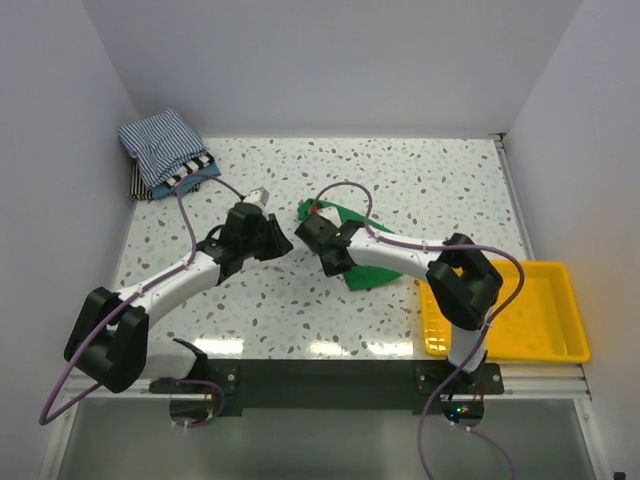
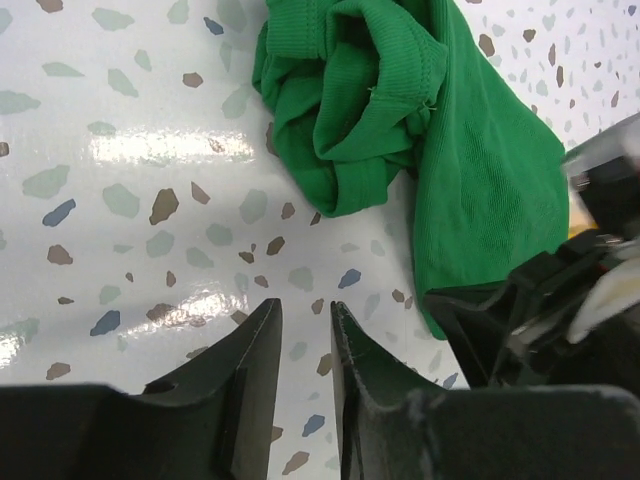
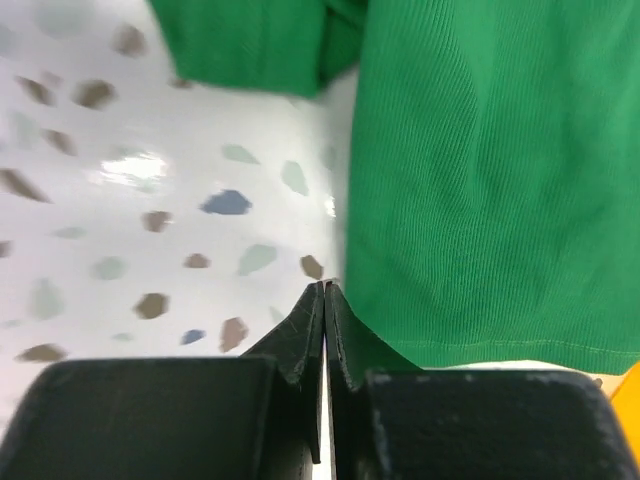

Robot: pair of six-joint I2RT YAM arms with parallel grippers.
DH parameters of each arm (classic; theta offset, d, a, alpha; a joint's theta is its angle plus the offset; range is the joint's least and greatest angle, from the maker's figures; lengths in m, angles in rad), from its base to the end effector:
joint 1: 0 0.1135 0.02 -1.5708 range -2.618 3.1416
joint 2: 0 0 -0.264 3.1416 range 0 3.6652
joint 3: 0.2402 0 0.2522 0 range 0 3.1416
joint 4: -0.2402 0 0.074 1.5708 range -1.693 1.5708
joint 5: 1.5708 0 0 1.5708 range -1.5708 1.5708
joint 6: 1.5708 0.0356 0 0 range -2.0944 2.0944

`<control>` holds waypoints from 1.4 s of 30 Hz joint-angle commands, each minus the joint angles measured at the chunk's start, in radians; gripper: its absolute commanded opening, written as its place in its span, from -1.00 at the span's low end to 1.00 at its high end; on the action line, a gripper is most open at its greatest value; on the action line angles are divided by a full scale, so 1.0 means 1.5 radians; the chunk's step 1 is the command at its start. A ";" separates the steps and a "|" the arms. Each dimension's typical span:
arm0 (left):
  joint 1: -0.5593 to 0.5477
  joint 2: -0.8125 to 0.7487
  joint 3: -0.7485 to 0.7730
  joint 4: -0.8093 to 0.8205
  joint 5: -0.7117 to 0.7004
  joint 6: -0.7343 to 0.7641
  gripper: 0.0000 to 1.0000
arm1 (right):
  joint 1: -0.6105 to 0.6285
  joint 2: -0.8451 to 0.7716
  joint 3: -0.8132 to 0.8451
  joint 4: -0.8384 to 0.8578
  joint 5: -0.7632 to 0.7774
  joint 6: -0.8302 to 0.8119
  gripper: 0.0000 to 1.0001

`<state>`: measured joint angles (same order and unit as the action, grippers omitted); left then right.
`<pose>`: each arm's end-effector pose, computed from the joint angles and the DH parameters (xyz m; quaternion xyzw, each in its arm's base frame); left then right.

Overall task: Fold and stack the tank tops
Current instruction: Flatten the tank top out

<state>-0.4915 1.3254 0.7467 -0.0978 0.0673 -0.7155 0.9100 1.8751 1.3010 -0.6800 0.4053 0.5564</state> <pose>0.2450 -0.1339 0.2173 -0.0863 0.8972 -0.2702 0.3386 0.2385 0.2840 0.1813 -0.1389 0.9578 -0.0443 0.2478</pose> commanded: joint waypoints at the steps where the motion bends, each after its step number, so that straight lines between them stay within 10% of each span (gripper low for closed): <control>1: -0.002 -0.035 -0.011 0.026 0.002 -0.004 -0.41 | 0.002 -0.084 0.064 -0.017 -0.015 -0.005 -1.00; 6: -0.002 -0.036 -0.033 0.045 0.013 -0.006 -0.50 | 0.003 -0.199 0.101 -0.031 -0.024 -0.013 -1.00; 20: -0.002 -0.067 -0.040 0.036 0.024 -0.007 -0.43 | 0.006 -0.106 -0.043 -0.006 -0.013 0.003 -0.10; 35: -0.002 -0.071 -0.064 0.042 0.024 -0.006 -0.43 | 0.011 0.002 -0.080 0.022 0.060 0.035 -0.15; 38: -0.002 -0.077 -0.073 0.041 0.024 -0.007 -0.43 | 0.010 0.011 -0.074 0.013 0.077 0.037 -0.30; 42: -0.002 -0.090 -0.089 0.036 0.014 -0.009 -0.43 | 0.011 0.026 -0.030 -0.005 0.080 0.035 -1.00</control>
<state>-0.4915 1.2308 0.6308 -0.0689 0.0933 -0.7231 0.9276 1.8790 1.2064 -0.6643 0.4828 0.5884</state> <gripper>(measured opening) 0.283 0.073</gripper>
